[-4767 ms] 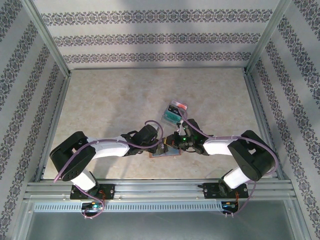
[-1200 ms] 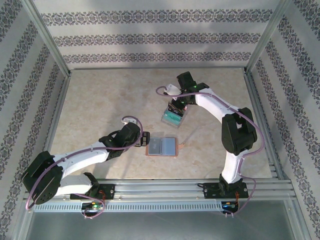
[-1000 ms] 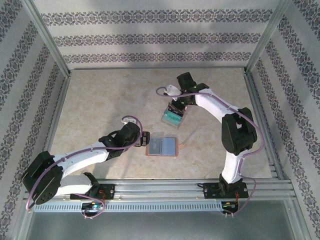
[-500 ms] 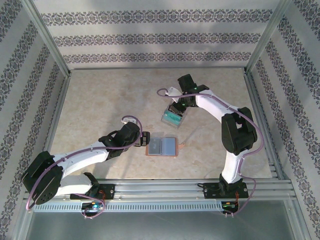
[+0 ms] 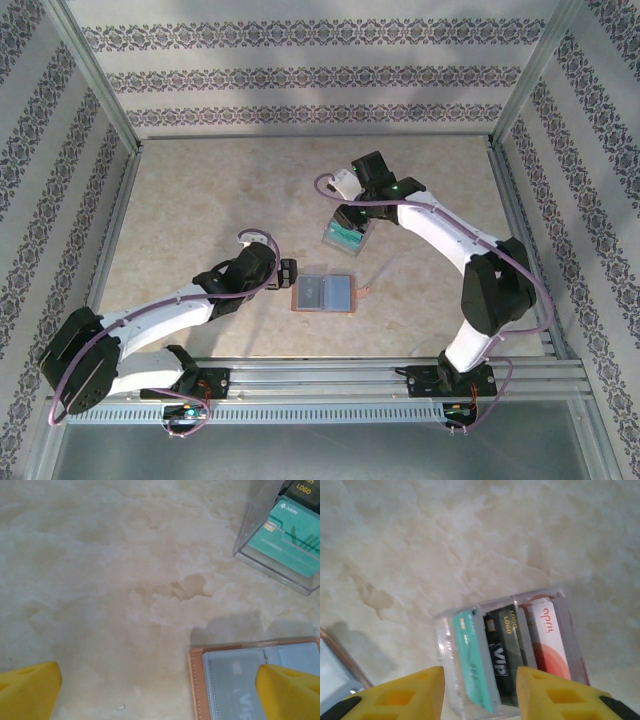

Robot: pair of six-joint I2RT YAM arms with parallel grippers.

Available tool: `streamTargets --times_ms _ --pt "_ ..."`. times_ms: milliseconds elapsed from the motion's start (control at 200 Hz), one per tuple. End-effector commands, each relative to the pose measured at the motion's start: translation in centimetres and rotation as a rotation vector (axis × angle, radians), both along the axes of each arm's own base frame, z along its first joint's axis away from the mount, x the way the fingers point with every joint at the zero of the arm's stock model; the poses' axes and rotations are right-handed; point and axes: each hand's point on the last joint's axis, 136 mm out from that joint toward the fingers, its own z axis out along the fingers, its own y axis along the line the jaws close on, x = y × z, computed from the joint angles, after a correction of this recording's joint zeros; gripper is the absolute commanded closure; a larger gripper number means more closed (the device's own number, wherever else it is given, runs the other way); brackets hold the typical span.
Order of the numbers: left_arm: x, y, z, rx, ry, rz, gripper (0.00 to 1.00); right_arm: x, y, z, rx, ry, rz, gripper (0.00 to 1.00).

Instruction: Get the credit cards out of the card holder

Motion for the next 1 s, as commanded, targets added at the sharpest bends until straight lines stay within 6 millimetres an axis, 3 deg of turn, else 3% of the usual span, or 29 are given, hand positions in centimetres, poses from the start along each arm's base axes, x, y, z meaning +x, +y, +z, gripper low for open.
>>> streamTargets --times_ms 0,65,230,540,740,994 --pt "0.4 1.9 0.5 -0.002 -0.034 0.097 0.01 -2.3 -0.3 -0.6 -0.019 0.062 -0.150 0.49" --pt "0.4 2.8 0.7 -0.008 -0.051 0.139 0.01 -3.9 0.2 -1.0 -0.026 0.089 -0.198 0.38" --pt "0.0 5.1 1.1 -0.039 -0.094 0.238 0.01 -8.1 2.5 -2.8 0.021 0.207 -0.307 0.29" --pt "-1.1 8.8 1.4 -0.088 -0.147 0.359 0.01 -14.6 6.1 -8.3 -0.014 0.402 -0.456 0.29" --pt "-1.3 9.5 1.3 -0.087 -0.139 0.376 0.01 -16.0 7.5 -9.8 -0.068 0.430 -0.451 0.29" --pt "-1.4 9.6 0.8 -0.109 -0.127 0.387 0.01 -15.6 8.3 -11.1 -0.108 0.437 -0.426 0.27"
